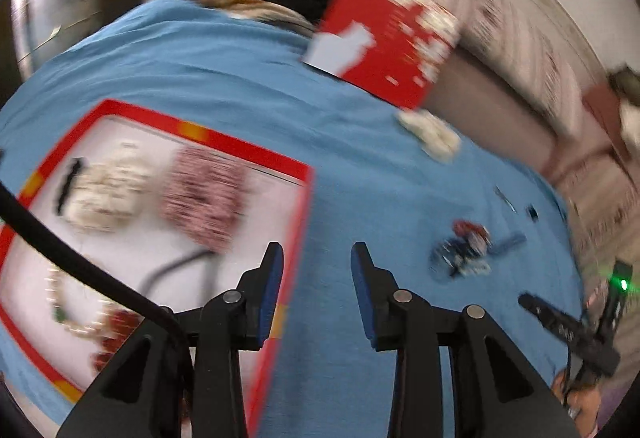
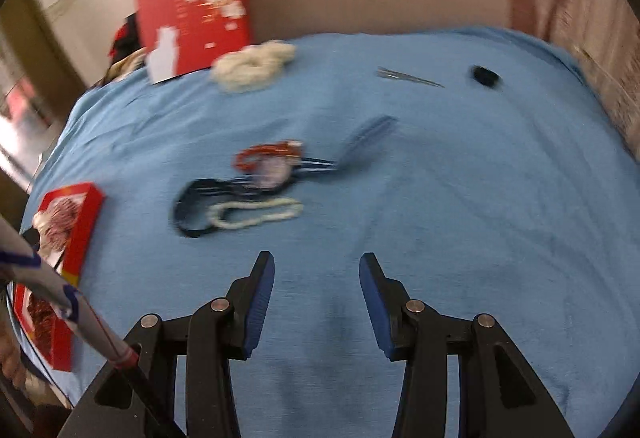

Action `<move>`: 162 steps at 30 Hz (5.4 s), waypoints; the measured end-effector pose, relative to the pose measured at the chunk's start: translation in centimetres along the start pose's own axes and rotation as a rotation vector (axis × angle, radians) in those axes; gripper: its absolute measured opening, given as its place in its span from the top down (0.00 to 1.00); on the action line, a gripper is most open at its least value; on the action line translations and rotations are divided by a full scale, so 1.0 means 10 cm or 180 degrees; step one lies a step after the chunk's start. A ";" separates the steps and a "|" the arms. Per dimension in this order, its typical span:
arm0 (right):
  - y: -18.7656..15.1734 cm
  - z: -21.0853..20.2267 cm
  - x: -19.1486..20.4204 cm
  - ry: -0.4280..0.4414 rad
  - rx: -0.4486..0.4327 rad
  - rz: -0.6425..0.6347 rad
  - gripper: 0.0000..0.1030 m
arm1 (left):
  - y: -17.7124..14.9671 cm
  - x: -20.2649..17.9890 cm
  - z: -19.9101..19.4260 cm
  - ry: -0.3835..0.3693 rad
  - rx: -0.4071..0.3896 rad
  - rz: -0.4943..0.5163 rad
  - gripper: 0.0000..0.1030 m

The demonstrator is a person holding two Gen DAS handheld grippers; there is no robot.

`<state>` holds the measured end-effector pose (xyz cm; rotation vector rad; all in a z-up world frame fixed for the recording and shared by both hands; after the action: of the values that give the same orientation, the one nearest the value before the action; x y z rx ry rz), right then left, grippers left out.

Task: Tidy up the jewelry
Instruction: 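Carry plaid scrunchie and hair tie into the red tray and open both tools, then grasp the white bead bracelet with the left tool while the right grasps a small black hair tie, then carry bead bracelet and hair tie into the red tray and open both tools, then move both tools back over the blue striped watch and red bracelet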

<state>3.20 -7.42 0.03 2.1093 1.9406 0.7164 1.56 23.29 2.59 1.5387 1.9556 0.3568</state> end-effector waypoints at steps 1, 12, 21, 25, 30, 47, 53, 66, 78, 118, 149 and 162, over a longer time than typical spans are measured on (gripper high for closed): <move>0.00 0.01 -0.03 -0.0001 0.0001 0.0021 0.54 | -0.04 -0.10 0.05 -0.0017 0.0035 0.0051 0.67; 0.17 0.23 0.36 0.0544 0.0039 -0.0008 0.53 | -0.15 -0.39 0.49 0.0043 0.0308 0.0160 0.67; 0.37 0.48 1.07 0.1016 0.0145 0.0130 0.53 | -0.13 -0.38 0.60 0.0062 0.0371 0.0114 0.67; 0.32 0.66 1.13 0.0827 0.0274 -0.0008 0.94 | -0.13 -0.35 0.60 0.0084 0.0367 0.0115 0.67; 0.17 0.38 0.83 0.0814 0.0182 0.0030 0.95 | -0.13 -0.33 0.57 0.0082 0.0354 0.0111 0.67; -0.67 -0.23 -0.87 0.0528 -0.0025 0.0565 0.95 | -0.64 -1.45 0.70 -0.0519 0.0659 0.0599 0.61; -0.60 -0.24 -0.82 0.0658 -0.0097 0.0506 0.94 | -0.82 -1.91 1.12 -0.0589 0.0978 0.0601 0.61; -0.54 -0.22 -0.76 0.0695 -0.0156 0.0392 0.94 | -0.79 -2.16 1.29 -0.0199 0.0782 0.0992 0.95; -0.60 -0.42 -0.55 0.0725 -0.0354 0.0212 0.95 | -0.38 -1.34 0.17 -0.0240 0.0165 0.0725 0.95; -0.62 0.50 4.15 0.1744 0.0776 -0.1229 0.92 | 0.05 2.69 -0.78 0.0956 -0.0398 -0.1643 0.86; -0.17 0.35 4.19 0.1263 0.0207 -0.1692 0.62 | 0.14 2.69 -0.89 0.1216 -0.0647 -0.1703 0.75; 0.10 -0.19 0.82 0.0336 -0.0042 -0.0506 0.57 | 0.09 0.94 -0.42 0.0545 -0.0371 -0.0577 0.62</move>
<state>3.46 0.06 3.89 1.9184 2.1228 0.8205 -1.59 33.07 3.55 1.2822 2.1464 0.5301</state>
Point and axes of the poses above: each gripper's, at about its wrist camera, not at the fingertips, and z roughly the way its jaws point, x to its left, y to its top, the point moved 10 cm from there along z, roughly the way its jaws point, and after that the axes turned 1 degree about x, right-handed, at the moved point
